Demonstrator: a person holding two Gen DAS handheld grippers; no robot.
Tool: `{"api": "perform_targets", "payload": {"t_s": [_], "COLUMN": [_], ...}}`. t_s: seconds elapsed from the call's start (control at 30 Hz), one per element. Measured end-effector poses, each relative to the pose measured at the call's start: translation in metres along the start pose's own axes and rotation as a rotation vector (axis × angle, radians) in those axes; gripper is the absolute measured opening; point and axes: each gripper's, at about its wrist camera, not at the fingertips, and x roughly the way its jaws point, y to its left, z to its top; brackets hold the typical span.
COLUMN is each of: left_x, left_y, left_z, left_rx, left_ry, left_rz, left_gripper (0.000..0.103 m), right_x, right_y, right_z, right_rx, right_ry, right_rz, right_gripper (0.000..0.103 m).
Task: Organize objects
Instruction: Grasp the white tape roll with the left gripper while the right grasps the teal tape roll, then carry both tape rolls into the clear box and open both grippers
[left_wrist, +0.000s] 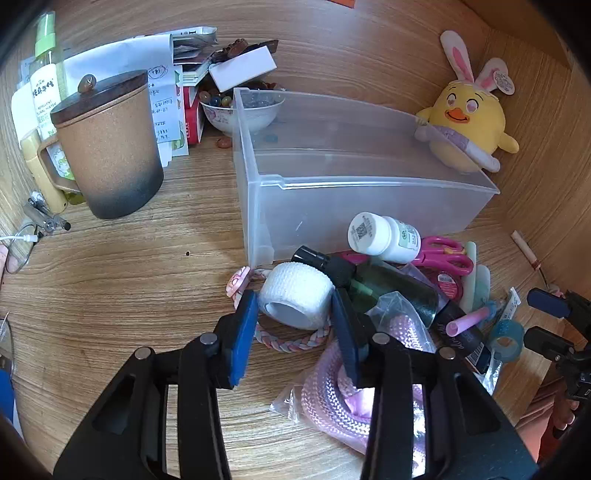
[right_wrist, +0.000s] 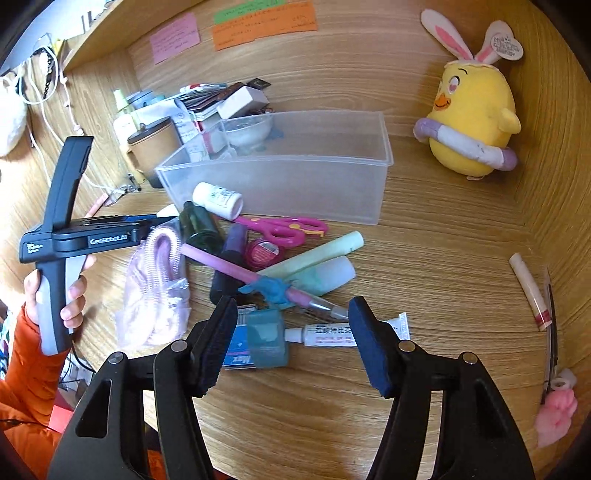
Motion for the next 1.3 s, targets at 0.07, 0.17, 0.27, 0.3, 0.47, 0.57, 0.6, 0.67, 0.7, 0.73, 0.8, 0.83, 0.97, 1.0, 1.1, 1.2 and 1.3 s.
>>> {"api": "perform_targets", "payload": {"t_s": [0.07, 0.17, 0.27, 0.3, 0.47, 0.57, 0.6, 0.67, 0.7, 0.73, 0.8, 0.83, 0.97, 1.0, 1.1, 1.2, 1.3], "left_x": [0.0, -0.005, -0.015, -0.018, -0.039, -0.052, -0.056, -0.064, -0.067, -0.069, -0.073, -0.074, -0.077, -0.076, -0.072, -0.065, -0.053], "left_y": [0.001, 0.003, 0.008, 0.008, 0.013, 0.011, 0.01, 0.008, 0.008, 0.006, 0.002, -0.001, -0.01, -0.012, -0.016, -0.018, -0.015], "left_z": [0.0, -0.002, -0.005, -0.005, -0.005, -0.003, -0.002, 0.001, 0.004, 0.006, 0.014, 0.017, 0.032, 0.036, 0.046, 0.057, 0.068], "left_rx": [0.002, -0.002, -0.013, -0.018, -0.04, -0.041, -0.042, -0.045, -0.05, -0.053, -0.055, -0.052, -0.03, -0.024, -0.01, 0.001, -0.006], "left_ry": [-0.003, -0.017, -0.038, -0.046, -0.089, -0.123, -0.135, -0.162, -0.177, -0.192, -0.218, -0.23, -0.273, -0.276, -0.28, -0.272, -0.239], "left_rz": [0.003, 0.013, 0.018, 0.019, 0.015, 0.012, 0.009, -0.003, -0.01, -0.017, -0.026, -0.029, -0.028, -0.024, -0.016, 0.001, -0.013], "left_gripper": [0.04, 0.04, 0.04, 0.04, 0.04, 0.04, 0.04, 0.04, 0.04, 0.04, 0.04, 0.04, 0.04, 0.04, 0.04, 0.04, 0.04], "right_x": [0.002, 0.009, 0.015, 0.016, 0.013, 0.005, 0.001, -0.008, -0.012, -0.017, -0.022, -0.025, -0.024, -0.022, -0.011, 0.004, 0.022], "right_y": [0.005, 0.01, 0.011, 0.011, 0.01, 0.009, 0.008, 0.007, 0.007, 0.007, 0.008, 0.008, 0.006, 0.006, 0.005, 0.002, -0.004], "right_z": [-0.002, -0.006, -0.008, -0.008, -0.007, -0.002, 0.0, 0.005, 0.009, 0.013, 0.023, 0.029, 0.054, 0.061, 0.081, 0.098, 0.111], "right_rx": [-0.013, -0.028, -0.026, -0.026, -0.022, -0.024, -0.024, -0.023, -0.023, -0.023, -0.026, -0.027, -0.018, -0.015, -0.021, -0.02, -0.012], "right_ry": [0.009, 0.045, 0.064, 0.065, 0.038, 0.009, -0.001, -0.03, -0.048, -0.068, -0.106, -0.129, -0.194, -0.204, -0.22, -0.21, -0.174], "right_rz": [0.015, 0.028, 0.036, 0.037, 0.03, 0.025, 0.024, 0.029, 0.03, 0.029, 0.025, 0.021, 0.008, 0.008, -0.009, -0.009, -0.01], "right_gripper": [0.052, 0.036, 0.025, 0.019, 0.017, 0.017, 0.017, 0.017, 0.017, 0.017, 0.017, 0.017, 0.017, 0.017, 0.017, 0.017, 0.017]}}
